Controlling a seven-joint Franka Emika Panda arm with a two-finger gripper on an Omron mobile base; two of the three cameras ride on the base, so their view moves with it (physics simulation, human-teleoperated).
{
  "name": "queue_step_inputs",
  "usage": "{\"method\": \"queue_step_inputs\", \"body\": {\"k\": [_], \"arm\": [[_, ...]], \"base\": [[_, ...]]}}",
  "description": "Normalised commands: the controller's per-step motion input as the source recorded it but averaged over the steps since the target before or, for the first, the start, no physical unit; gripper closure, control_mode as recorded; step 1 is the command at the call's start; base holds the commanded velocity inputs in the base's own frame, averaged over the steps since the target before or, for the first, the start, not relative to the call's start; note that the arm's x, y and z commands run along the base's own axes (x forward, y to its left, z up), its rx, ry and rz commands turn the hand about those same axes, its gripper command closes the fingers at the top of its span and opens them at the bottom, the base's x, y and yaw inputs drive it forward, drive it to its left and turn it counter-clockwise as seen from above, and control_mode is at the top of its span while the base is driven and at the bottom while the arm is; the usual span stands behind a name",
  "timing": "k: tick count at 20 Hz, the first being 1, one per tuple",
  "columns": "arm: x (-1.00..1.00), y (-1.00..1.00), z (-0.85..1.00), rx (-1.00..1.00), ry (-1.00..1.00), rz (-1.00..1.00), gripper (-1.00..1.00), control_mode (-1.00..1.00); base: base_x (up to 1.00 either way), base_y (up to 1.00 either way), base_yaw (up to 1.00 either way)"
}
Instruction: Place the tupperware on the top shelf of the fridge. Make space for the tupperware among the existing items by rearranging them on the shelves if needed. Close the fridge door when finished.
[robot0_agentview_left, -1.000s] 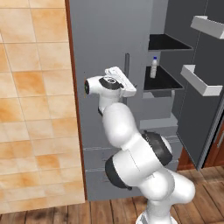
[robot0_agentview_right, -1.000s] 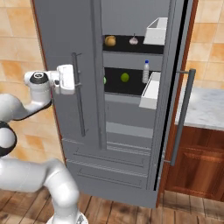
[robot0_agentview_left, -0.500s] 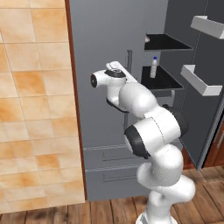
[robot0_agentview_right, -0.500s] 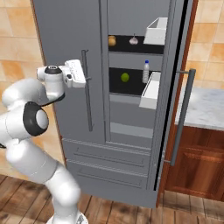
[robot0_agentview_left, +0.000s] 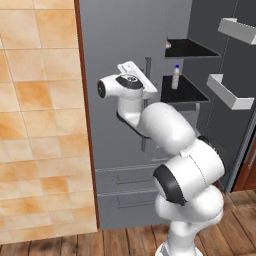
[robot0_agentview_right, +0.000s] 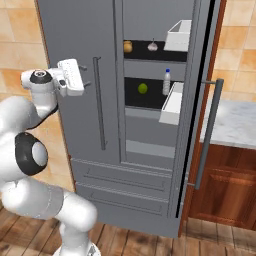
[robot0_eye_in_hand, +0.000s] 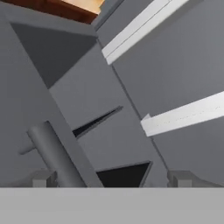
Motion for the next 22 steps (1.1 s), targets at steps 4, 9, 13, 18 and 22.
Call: {"method": "queue_step_inputs", "body": {"k": [4, 9, 13, 18, 22], "arm": [[-1.00, -0.33, 0.26, 0.07, -0.02, 0.15, -1.00, -1.00], [-1.00, -0.52, 0.24, 0.15, 0.02, 0.09, -1.00, -1.00], [-1.00, -0.35, 0.11, 0.13, 0.02, 0.04, -1.00, -1.00], [-1.00, -0.06, -0.02, 0.04, 0.00, 0.00, -1.00, -1.00], [-1.00, -0.41, 0.04, 0.13, 0.01, 0.03, -1.00, -1.00]], "base": [[0.00, 0.00, 0.00], [0.00, 0.00, 0.00], [0.00, 0.00, 0.00], [0.00, 0.00, 0.00], [0.00, 0.00, 0.00]]}}
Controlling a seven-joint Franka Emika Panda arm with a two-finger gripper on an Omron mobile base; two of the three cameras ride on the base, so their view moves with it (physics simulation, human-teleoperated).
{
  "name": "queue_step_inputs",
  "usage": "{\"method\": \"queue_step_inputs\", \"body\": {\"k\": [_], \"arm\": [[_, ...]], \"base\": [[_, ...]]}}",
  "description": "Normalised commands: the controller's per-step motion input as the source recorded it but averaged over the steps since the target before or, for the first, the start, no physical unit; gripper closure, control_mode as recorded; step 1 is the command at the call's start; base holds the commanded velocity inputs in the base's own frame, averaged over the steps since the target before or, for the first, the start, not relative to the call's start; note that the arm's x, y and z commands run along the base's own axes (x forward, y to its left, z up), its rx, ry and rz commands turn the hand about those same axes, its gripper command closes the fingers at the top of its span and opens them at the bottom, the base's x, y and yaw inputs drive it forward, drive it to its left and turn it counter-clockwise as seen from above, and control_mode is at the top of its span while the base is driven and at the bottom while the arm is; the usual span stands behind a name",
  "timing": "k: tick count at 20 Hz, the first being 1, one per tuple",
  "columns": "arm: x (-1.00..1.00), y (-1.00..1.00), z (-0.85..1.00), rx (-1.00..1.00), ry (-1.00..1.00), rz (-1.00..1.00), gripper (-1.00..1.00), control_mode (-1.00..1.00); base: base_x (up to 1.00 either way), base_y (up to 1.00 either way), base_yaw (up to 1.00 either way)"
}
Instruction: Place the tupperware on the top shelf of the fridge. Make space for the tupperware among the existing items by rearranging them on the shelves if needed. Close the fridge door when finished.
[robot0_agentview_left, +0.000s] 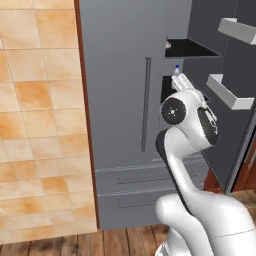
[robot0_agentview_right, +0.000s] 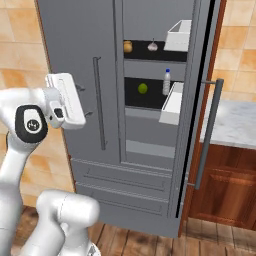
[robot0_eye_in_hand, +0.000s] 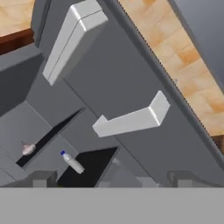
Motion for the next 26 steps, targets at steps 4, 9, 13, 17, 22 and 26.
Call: {"method": "queue_step_inputs", "body": {"k": [4, 9, 13, 17, 22, 26], "arm": [[-1.00, -0.81, 0.15, 0.24, 0.02, 0.02, -1.00, -1.00], [-1.00, -0.94, 0.22, 0.28, 0.00, 0.00, -1.00, -1.00], [-1.00, -1.00, 0.39, 0.36, 0.00, 0.00, -1.00, -1.00], [-0.94, -1.00, 0.30, 0.34, -0.10, 0.02, -1.00, -1.00], [-0.16, -1.00, 0.06, 0.24, -0.13, 0.18, -1.00, -1.00], [0.65, -1.00, -0.23, 0.15, 0.00, 0.23, -1.00, -1.00]], "base": [[0.00, 0.00, 0.00], [0.00, 0.00, 0.00], [0.00, 0.00, 0.00], [0.00, 0.00, 0.00], [0.00, 0.00, 0.00], [0.00, 0.00, 0.00]]}}
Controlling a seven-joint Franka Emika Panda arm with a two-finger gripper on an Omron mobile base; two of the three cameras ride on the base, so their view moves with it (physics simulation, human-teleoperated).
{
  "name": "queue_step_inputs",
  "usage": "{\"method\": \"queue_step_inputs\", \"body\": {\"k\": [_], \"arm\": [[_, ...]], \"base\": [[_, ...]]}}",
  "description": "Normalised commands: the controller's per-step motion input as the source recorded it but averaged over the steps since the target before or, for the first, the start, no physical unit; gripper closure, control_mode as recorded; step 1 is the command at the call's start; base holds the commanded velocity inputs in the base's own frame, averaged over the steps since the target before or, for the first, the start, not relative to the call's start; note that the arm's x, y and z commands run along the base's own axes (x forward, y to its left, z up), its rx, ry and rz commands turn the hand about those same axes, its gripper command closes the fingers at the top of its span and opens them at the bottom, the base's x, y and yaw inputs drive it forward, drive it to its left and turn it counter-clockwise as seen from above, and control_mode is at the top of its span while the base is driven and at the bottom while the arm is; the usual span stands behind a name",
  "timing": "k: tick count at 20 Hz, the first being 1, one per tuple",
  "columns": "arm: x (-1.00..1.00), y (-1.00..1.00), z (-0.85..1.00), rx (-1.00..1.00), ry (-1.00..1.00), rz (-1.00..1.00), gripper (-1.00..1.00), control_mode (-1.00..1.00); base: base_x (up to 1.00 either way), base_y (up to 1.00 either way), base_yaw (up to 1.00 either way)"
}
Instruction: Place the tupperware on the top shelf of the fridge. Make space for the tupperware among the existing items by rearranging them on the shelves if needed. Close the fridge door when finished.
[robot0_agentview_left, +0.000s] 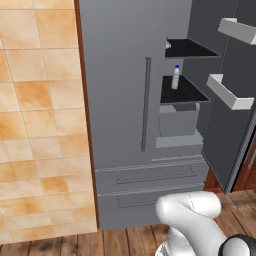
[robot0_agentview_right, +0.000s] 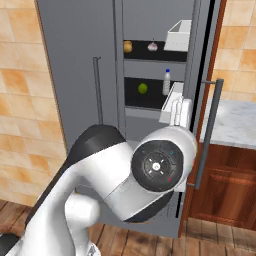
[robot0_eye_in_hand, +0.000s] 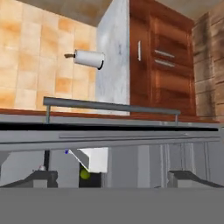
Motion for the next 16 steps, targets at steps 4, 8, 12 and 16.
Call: {"method": "queue_step_inputs", "body": {"k": [4, 8, 12, 16], "arm": [[0.81, -1.00, -0.80, 0.05, -0.05, 0.41, -1.00, -1.00], [0.86, -0.94, -0.65, 0.00, -0.10, 0.52, -1.00, -1.00], [1.00, -0.37, -0.61, 0.01, 0.00, 0.35, -1.00, -1.00], [0.72, -0.03, -0.38, -0.03, -0.04, 0.08, -1.00, -1.00]], "base": [[0.00, 0.00, 0.00], [0.00, 0.00, 0.00], [0.00, 0.00, 0.00], [0.00, 0.00, 0.00]]}}
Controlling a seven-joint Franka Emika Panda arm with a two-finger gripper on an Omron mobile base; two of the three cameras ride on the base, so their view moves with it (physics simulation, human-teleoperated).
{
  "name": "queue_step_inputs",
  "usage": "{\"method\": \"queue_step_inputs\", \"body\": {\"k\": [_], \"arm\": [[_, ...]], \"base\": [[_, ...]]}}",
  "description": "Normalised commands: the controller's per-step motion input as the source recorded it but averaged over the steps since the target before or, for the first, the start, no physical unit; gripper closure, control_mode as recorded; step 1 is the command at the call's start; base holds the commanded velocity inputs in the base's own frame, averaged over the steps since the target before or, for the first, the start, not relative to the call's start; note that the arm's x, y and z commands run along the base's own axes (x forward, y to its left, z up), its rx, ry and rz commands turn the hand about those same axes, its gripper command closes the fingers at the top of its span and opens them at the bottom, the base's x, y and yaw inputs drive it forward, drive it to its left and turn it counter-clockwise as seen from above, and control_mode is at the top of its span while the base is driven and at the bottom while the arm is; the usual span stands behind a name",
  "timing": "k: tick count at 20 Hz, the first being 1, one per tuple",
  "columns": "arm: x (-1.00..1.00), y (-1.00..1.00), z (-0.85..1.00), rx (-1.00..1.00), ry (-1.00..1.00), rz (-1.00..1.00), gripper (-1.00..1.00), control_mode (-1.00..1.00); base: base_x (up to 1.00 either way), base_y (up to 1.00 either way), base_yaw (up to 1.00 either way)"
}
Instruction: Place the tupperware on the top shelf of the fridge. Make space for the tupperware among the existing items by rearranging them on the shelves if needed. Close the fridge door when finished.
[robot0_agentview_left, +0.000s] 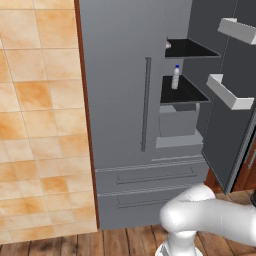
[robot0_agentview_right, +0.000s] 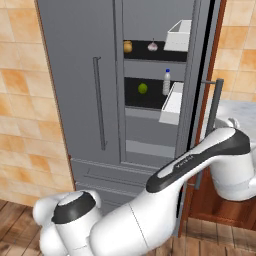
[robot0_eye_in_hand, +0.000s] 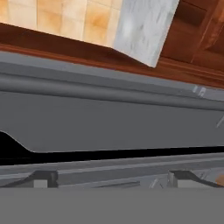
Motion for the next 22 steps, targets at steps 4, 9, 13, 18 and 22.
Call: {"method": "queue_step_inputs", "body": {"k": [4, 9, 13, 18, 22], "arm": [[0.67, 0.00, -0.73, -0.14, -0.25, 0.13, -1.00, -1.00], [0.55, -0.15, -0.40, -0.05, -0.20, 0.16, -1.00, -1.00], [0.57, -0.07, -0.57, -0.12, -0.18, 0.12, -1.00, -1.00], [0.67, -0.42, -0.24, -0.02, -0.07, 0.07, -1.00, -1.00], [0.67, -0.36, -0.29, -0.05, -0.05, 0.09, -1.00, -1.00]], "base": [[0.00, 0.00, 0.00], [0.00, 0.00, 0.00], [0.00, 0.00, 0.00], [0.00, 0.00, 0.00], [0.00, 0.00, 0.00]]}}
